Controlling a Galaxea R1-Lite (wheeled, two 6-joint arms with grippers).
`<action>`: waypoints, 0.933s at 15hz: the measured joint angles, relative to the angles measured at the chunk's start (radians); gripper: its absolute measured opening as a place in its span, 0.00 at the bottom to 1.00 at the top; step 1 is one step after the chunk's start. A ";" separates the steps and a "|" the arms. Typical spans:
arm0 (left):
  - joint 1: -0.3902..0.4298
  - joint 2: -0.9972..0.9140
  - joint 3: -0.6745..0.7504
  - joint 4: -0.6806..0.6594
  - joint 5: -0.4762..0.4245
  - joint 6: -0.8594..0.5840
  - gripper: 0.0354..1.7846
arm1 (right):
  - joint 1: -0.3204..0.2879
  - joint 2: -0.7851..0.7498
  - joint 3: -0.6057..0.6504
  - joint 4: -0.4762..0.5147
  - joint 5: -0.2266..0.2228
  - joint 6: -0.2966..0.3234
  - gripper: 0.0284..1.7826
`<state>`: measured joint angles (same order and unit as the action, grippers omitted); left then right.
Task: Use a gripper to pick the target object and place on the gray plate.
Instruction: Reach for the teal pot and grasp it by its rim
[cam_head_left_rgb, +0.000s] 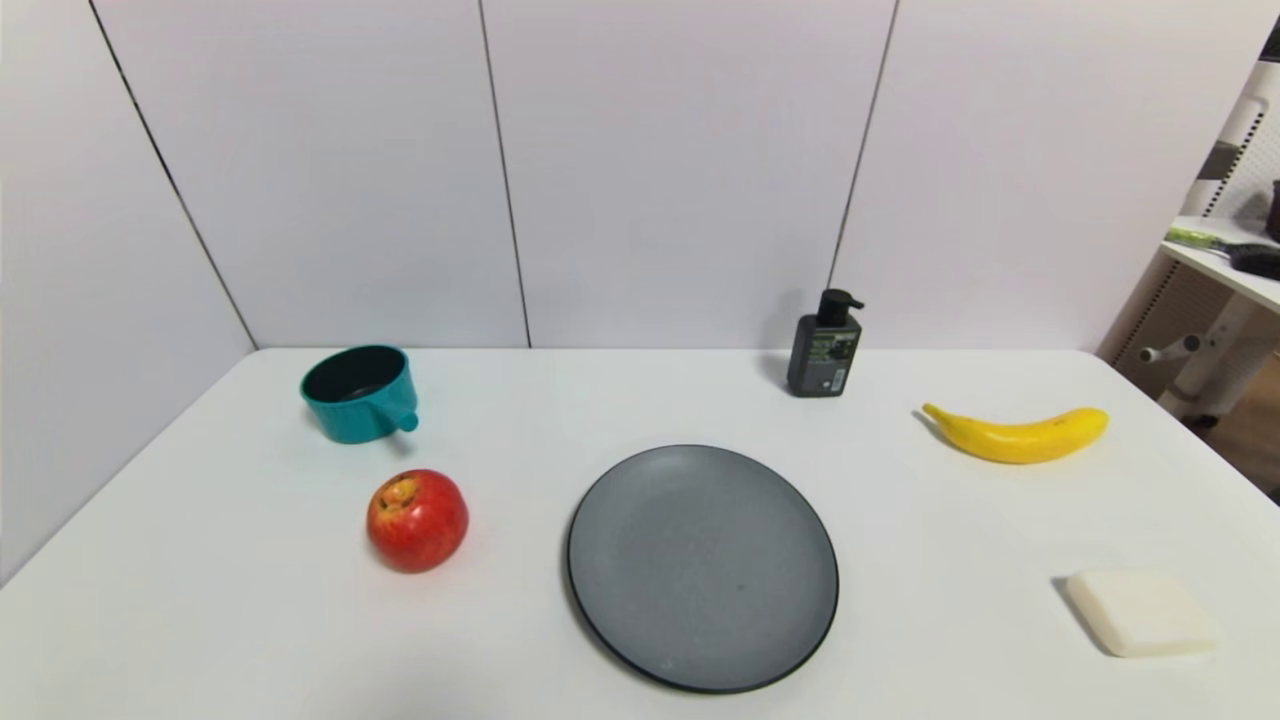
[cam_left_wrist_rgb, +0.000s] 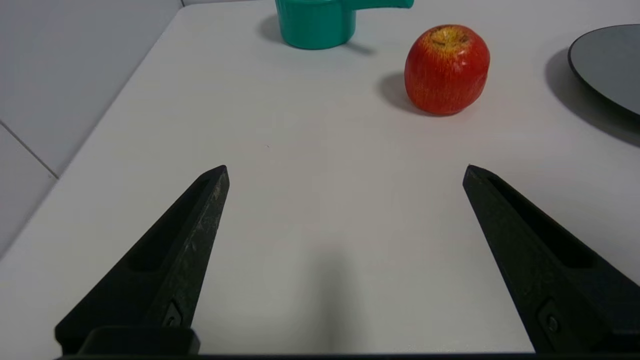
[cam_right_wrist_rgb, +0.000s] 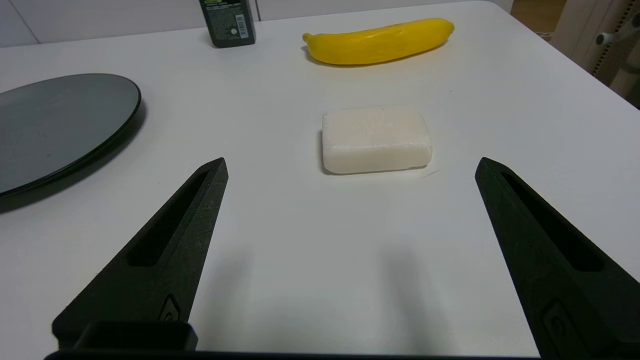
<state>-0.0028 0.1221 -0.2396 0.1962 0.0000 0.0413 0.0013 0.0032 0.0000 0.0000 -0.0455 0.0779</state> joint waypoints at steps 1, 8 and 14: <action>-0.003 0.053 -0.069 0.046 0.002 0.022 0.94 | 0.000 0.000 0.000 0.000 0.000 0.000 0.96; -0.041 0.581 -0.461 0.202 0.002 0.172 0.94 | 0.000 0.000 0.000 0.000 0.000 0.000 0.96; -0.048 1.065 -0.873 0.319 0.001 0.435 0.94 | 0.000 0.000 0.000 0.000 0.000 0.000 0.96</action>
<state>-0.0509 1.1868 -1.1128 0.5155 0.0013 0.4762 0.0013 0.0032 0.0000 0.0000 -0.0460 0.0779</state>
